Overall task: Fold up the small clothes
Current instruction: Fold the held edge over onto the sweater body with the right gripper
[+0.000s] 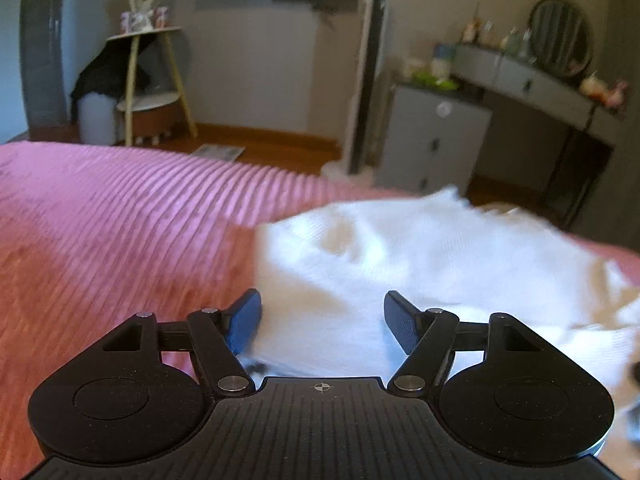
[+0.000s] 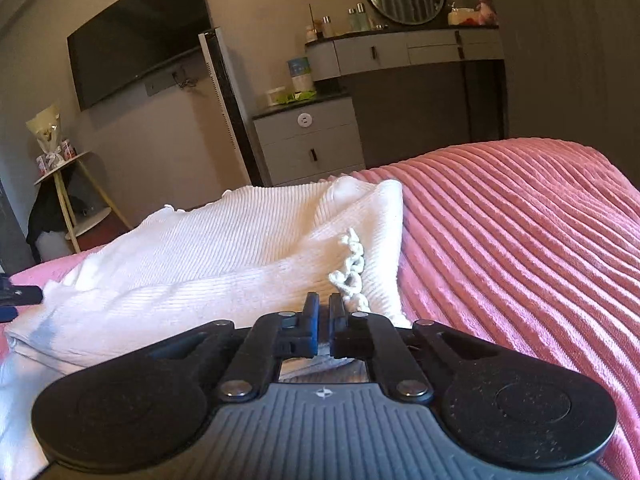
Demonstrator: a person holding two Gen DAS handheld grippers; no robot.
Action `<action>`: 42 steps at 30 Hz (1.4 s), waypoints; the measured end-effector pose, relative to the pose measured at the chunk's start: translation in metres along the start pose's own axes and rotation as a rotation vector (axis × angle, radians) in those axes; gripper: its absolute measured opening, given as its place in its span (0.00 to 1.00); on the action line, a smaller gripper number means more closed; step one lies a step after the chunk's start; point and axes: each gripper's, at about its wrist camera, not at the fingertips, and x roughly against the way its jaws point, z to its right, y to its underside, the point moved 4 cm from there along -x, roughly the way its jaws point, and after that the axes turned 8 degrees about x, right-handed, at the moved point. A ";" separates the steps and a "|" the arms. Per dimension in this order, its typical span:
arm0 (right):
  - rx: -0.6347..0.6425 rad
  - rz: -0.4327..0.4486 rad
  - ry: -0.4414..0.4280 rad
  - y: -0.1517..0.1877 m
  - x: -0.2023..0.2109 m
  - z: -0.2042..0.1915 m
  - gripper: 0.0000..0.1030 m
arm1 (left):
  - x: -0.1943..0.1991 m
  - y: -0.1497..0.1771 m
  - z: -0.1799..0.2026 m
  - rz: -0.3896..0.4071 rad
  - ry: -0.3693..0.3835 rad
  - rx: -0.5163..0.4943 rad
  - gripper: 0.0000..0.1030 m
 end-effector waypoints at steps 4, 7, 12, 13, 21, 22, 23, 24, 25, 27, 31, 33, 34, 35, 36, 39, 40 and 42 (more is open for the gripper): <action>0.011 -0.007 0.034 -0.001 -0.002 0.002 0.00 | -0.021 0.017 -0.022 -0.055 -0.013 0.021 0.73; 0.035 -0.006 0.051 -0.001 -0.002 0.000 0.00 | -0.014 0.022 -0.022 -0.027 0.001 -0.071 0.73; 0.035 -0.009 0.050 -0.001 -0.003 -0.001 0.00 | -0.009 0.021 -0.032 -0.039 0.035 -0.071 0.73; 0.036 -0.010 0.050 -0.001 -0.003 -0.001 0.00 | -0.008 0.021 -0.033 -0.036 0.031 -0.078 0.73; 0.034 -0.010 0.046 0.001 -0.005 0.001 0.00 | -0.007 0.016 -0.032 -0.048 0.022 -0.070 0.73; 0.036 -0.008 0.046 0.002 -0.006 0.001 0.00 | -0.008 0.015 -0.032 -0.051 0.020 -0.072 0.73; 0.038 -0.007 0.045 0.003 -0.006 0.001 0.00 | -0.008 0.015 -0.031 -0.052 0.017 -0.076 0.73; 0.037 -0.005 0.045 0.003 -0.006 0.001 0.00 | -0.007 0.015 -0.031 -0.052 0.014 -0.078 0.73; 0.037 -0.002 0.043 0.004 -0.006 0.001 0.00 | -0.007 0.015 -0.031 -0.054 0.011 -0.080 0.74; 0.031 0.003 0.038 0.005 -0.007 0.002 0.00 | -0.006 0.014 -0.030 -0.057 0.003 -0.072 0.74; 0.013 0.016 0.024 0.007 -0.005 0.004 0.00 | 0.010 0.016 -0.042 -0.056 -0.065 -0.043 0.89; 0.009 0.026 0.020 0.009 -0.005 0.005 0.00 | 0.025 0.020 -0.053 -0.073 -0.048 -0.016 0.89; 0.013 0.031 0.023 0.009 -0.005 0.004 0.00 | 0.036 0.024 -0.058 -0.077 -0.041 -0.014 0.89; 0.019 0.037 0.028 0.011 -0.005 0.003 0.00 | 0.046 0.029 -0.061 -0.086 -0.037 -0.029 0.87; 0.028 0.042 0.033 0.012 -0.005 0.002 0.00 | 0.057 0.037 -0.065 -0.098 -0.028 -0.053 0.87; 0.026 0.065 0.028 0.017 -0.006 0.003 0.00 | 0.087 0.063 -0.078 -0.131 0.015 -0.076 0.87; 0.016 0.071 0.020 0.017 -0.005 0.004 0.00 | 0.096 0.072 -0.084 -0.147 0.026 -0.063 0.87; 0.006 0.077 0.012 0.016 -0.004 0.007 0.00 | 0.111 0.089 -0.096 -0.199 0.062 -0.024 0.87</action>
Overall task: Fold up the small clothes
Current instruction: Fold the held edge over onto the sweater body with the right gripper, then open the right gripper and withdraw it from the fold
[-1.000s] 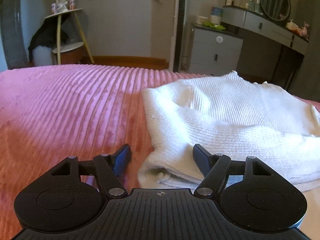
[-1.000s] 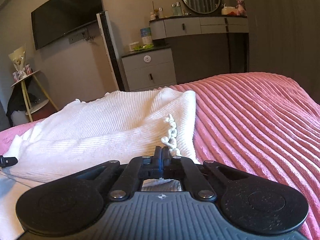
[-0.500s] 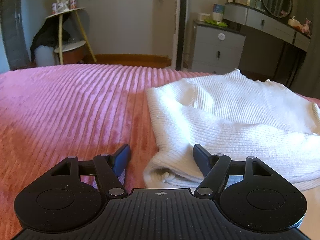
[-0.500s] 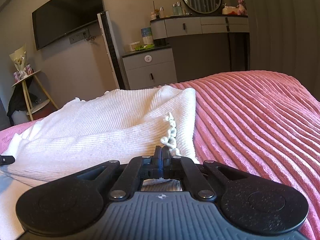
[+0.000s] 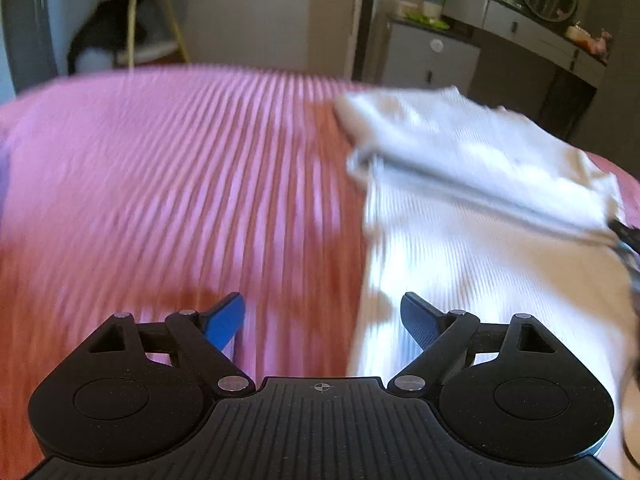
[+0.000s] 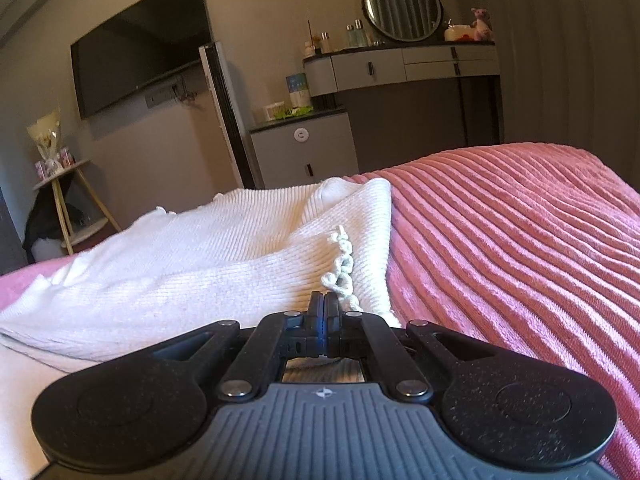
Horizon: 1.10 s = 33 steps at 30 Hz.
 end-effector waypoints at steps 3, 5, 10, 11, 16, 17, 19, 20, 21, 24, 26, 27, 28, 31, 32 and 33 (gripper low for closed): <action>-0.010 -0.002 -0.004 -0.002 0.004 0.000 0.00 | 0.015 0.018 -0.007 -0.029 0.041 0.014 0.87; 0.021 -0.043 0.007 -0.006 0.014 -0.002 0.00 | 0.023 0.022 -0.009 -0.052 0.067 0.020 0.87; 0.092 -0.146 0.090 -0.008 0.089 -0.003 0.40 | 0.031 0.032 -0.005 -0.085 0.102 0.024 0.87; 0.049 -0.140 0.071 -0.006 0.110 0.004 0.40 | 0.031 0.034 -0.005 -0.094 0.105 0.021 0.87; -0.072 -0.217 0.001 0.011 0.179 0.032 0.41 | 0.024 0.041 -0.002 -0.148 0.113 0.026 0.87; -0.091 -0.229 -0.008 0.014 0.186 0.035 0.42 | 0.023 0.043 -0.002 -0.158 0.104 0.029 0.87; -0.138 -0.265 -0.035 0.021 0.197 0.040 0.42 | 0.023 0.045 -0.002 -0.174 0.108 0.030 0.87; -0.161 -0.286 -0.048 0.024 0.200 0.041 0.42 | 0.025 0.046 -0.002 -0.175 0.107 0.031 0.87; -0.178 -0.297 -0.058 0.026 0.203 0.042 0.42 | 0.027 0.047 -0.002 -0.176 0.110 0.031 0.87; -0.203 -0.333 -0.094 0.028 0.208 0.038 0.43 | 0.030 0.048 -0.003 -0.199 0.123 0.046 0.87; -0.195 -0.361 -0.105 0.031 0.211 0.033 0.45 | 0.031 0.050 -0.005 -0.215 0.120 0.056 0.87; -0.187 -0.376 -0.107 0.032 0.212 0.031 0.45 | 0.032 0.050 -0.005 -0.222 0.120 0.058 0.87; -0.177 -0.387 -0.110 0.034 0.214 0.029 0.45 | 0.033 0.051 -0.006 -0.228 0.123 0.059 0.87; -0.170 -0.428 -0.120 0.038 0.215 0.024 0.48 | 0.036 0.054 -0.007 -0.246 0.121 0.053 0.87; -0.174 -0.441 -0.123 0.040 0.216 0.023 0.48 | 0.036 0.055 -0.008 -0.253 0.120 0.049 0.87; -0.177 -0.451 -0.125 0.041 0.216 0.023 0.48 | 0.037 0.056 -0.008 -0.259 0.117 0.047 0.87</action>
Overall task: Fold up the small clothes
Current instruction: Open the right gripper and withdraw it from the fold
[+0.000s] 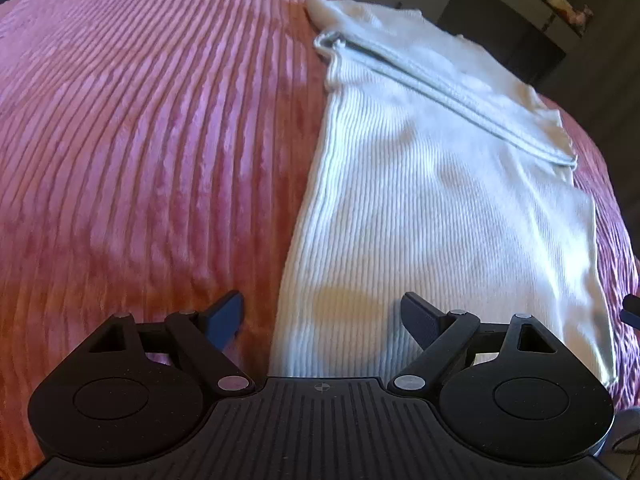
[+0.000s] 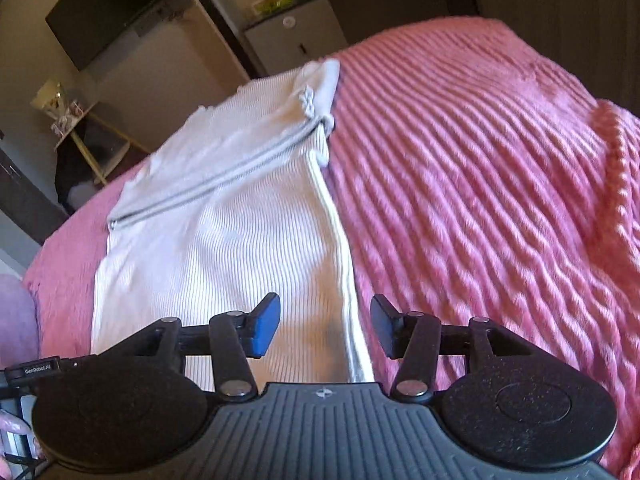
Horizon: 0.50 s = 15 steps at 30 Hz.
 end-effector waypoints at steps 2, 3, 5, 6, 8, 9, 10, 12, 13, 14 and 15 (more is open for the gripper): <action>-0.007 -0.028 -0.012 0.003 -0.001 0.000 0.50 | 0.001 0.002 -0.001 -0.011 0.001 -0.001 0.87; -0.010 -0.048 -0.021 0.004 -0.002 0.001 0.50 | 0.002 0.002 -0.002 -0.013 0.003 -0.001 0.87; -0.015 -0.082 -0.036 0.007 -0.005 0.001 0.51 | 0.004 0.004 -0.003 -0.015 0.009 -0.002 0.87; -0.017 -0.087 -0.035 0.008 -0.006 0.001 0.51 | 0.005 0.004 -0.003 -0.019 0.010 -0.002 0.87; -0.014 -0.092 -0.028 0.008 -0.005 0.001 0.51 | 0.005 0.006 -0.003 -0.031 0.011 -0.008 0.87; -0.013 -0.094 -0.023 0.008 -0.004 0.001 0.51 | 0.005 0.008 -0.003 -0.037 0.009 -0.014 0.87; -0.013 -0.099 -0.021 0.008 -0.004 0.001 0.51 | 0.005 0.008 -0.002 -0.041 0.009 -0.020 0.87; -0.017 -0.115 -0.023 0.009 -0.004 0.002 0.51 | 0.006 0.010 -0.002 -0.050 0.012 -0.031 0.87; -0.020 -0.122 -0.028 0.009 -0.004 0.002 0.51 | 0.007 0.011 -0.003 -0.055 0.014 -0.036 0.87; -0.023 -0.129 -0.035 0.010 -0.004 0.003 0.51 | 0.007 0.012 -0.004 -0.059 0.016 -0.038 0.87; -0.027 -0.137 -0.044 0.010 -0.004 0.003 0.51 | 0.008 0.014 -0.005 -0.066 0.020 -0.040 0.87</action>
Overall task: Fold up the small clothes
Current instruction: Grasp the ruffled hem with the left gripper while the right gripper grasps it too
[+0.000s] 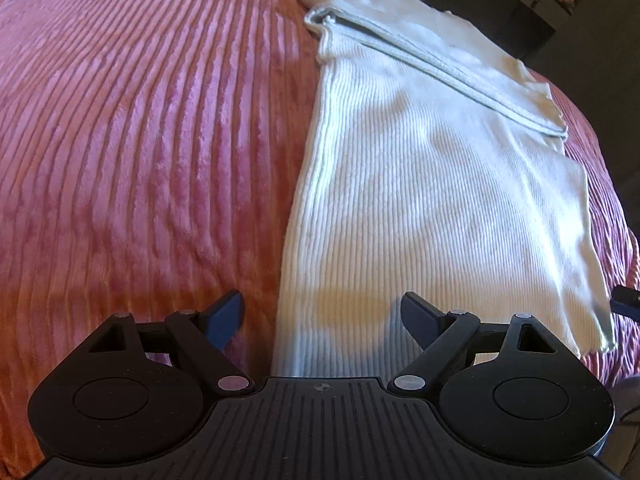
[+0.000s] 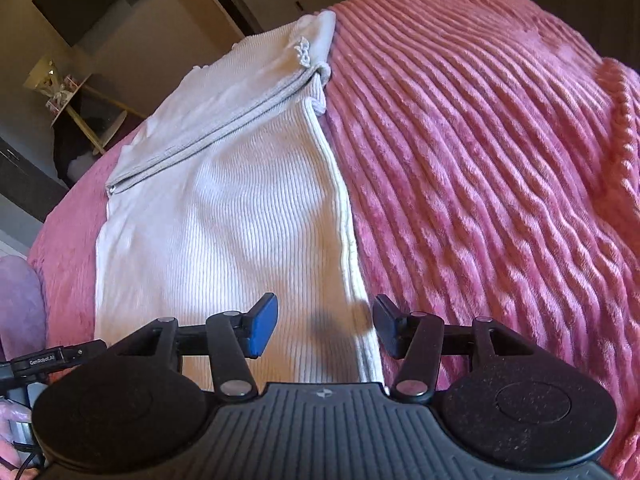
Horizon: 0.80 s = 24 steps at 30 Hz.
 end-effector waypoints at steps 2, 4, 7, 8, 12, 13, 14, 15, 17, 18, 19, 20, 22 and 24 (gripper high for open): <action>-0.009 -0.020 -0.002 0.001 -0.001 0.001 0.51 | 0.001 0.002 -0.002 -0.005 0.006 0.002 0.87; -0.021 -0.041 0.000 0.002 -0.003 0.003 0.51 | 0.002 0.003 -0.004 -0.007 0.013 0.008 0.87; -0.044 -0.069 0.001 0.005 -0.007 0.006 0.51 | 0.003 0.004 -0.004 -0.010 0.016 0.013 0.87; -0.047 -0.075 -0.005 0.005 -0.008 0.007 0.51 | 0.003 0.005 -0.003 -0.009 0.013 0.010 0.87; -0.040 -0.094 -0.033 0.007 -0.012 0.006 0.47 | 0.001 0.005 0.001 -0.015 0.017 -0.007 0.86; -0.043 -0.098 -0.041 0.007 -0.013 0.007 0.43 | 0.001 0.005 0.001 -0.014 0.017 -0.009 0.86; -0.045 -0.100 -0.042 0.007 -0.013 0.007 0.39 | 0.001 0.005 0.001 -0.013 0.020 -0.009 0.84; -0.045 -0.101 -0.046 0.007 -0.014 0.007 0.37 | 0.001 0.005 0.001 -0.012 0.026 -0.006 0.82; -0.042 -0.107 -0.057 0.007 -0.015 0.006 0.28 | 0.001 0.004 -0.001 -0.012 0.036 0.002 0.80; -0.040 -0.111 -0.056 0.006 -0.016 0.006 0.28 | 0.001 0.003 -0.001 -0.014 0.042 0.007 0.78; -0.037 -0.114 -0.055 0.006 -0.017 0.005 0.28 | 0.001 0.003 -0.002 -0.015 0.045 0.012 0.77; -0.035 -0.119 -0.053 0.005 -0.018 0.004 0.28 | 0.001 0.003 -0.003 -0.017 0.050 0.016 0.74; -0.036 -0.134 -0.040 0.005 -0.020 0.004 0.29 | 0.002 0.004 -0.004 -0.024 0.065 0.024 0.74; -0.033 -0.148 -0.045 0.004 -0.024 0.002 0.30 | 0.004 0.006 -0.007 -0.033 0.077 0.027 0.74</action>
